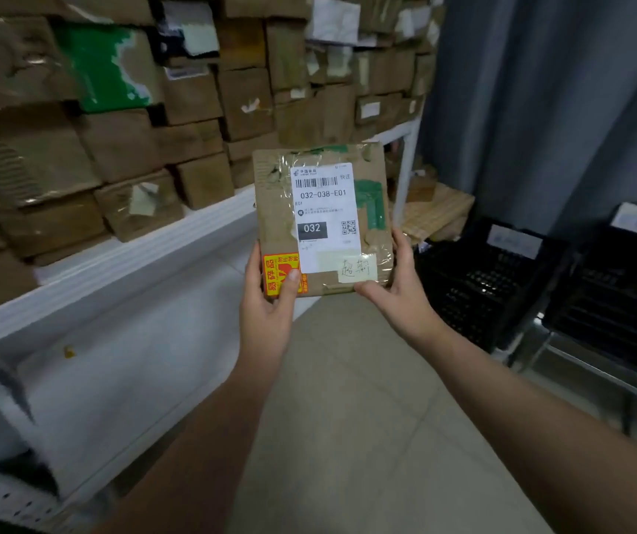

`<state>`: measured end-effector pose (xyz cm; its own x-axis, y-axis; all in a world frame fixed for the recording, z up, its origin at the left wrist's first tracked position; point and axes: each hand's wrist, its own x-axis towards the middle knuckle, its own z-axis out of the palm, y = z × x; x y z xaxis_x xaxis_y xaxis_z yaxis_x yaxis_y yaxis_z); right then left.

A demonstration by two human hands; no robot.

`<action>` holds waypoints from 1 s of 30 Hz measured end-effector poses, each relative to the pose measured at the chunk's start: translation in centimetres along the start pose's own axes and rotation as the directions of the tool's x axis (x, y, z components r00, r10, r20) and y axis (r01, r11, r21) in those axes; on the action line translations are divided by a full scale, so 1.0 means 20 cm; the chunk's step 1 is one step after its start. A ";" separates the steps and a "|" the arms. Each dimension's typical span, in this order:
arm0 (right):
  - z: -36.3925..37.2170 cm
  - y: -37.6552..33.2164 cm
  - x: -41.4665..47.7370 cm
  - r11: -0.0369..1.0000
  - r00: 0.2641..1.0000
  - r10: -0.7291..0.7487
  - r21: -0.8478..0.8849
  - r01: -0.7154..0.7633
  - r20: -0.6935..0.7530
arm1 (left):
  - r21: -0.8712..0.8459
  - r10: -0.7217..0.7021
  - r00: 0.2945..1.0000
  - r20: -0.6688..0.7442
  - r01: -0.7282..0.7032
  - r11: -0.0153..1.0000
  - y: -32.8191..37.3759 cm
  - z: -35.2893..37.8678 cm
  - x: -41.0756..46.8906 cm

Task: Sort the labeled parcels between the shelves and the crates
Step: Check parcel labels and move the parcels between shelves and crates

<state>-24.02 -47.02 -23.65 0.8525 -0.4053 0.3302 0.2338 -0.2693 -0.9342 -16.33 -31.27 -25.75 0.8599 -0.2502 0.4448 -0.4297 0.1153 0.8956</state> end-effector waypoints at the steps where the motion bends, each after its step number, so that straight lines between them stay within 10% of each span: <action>1: -0.08 0.02 0.02 1.000 1.000 0.008 -0.014 -0.008 -0.023 | -0.023 -0.010 1.000 0.016 0.011 1.000 -0.02 0.09 0.02; 20: -1.11 0.72 0.92 0.975 0.945 0.177 -0.080 -0.206 -0.276 | -0.038 -0.153 0.959 0.240 0.167 0.985 -0.68 1.43 0.96; 30: -1.39 1.17 1.52 0.944 0.829 0.324 0.097 -0.316 -0.456 | 0.118 -0.226 0.816 0.531 0.194 0.974 -1.11 2.02 1.68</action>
<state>-5.62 -89.94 -31.82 0.5696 -0.8213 0.0321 -0.0035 -0.0415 -0.9991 11.03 -81.09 -31.07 0.6528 -0.7413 0.1558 -0.2845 -0.0493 0.9574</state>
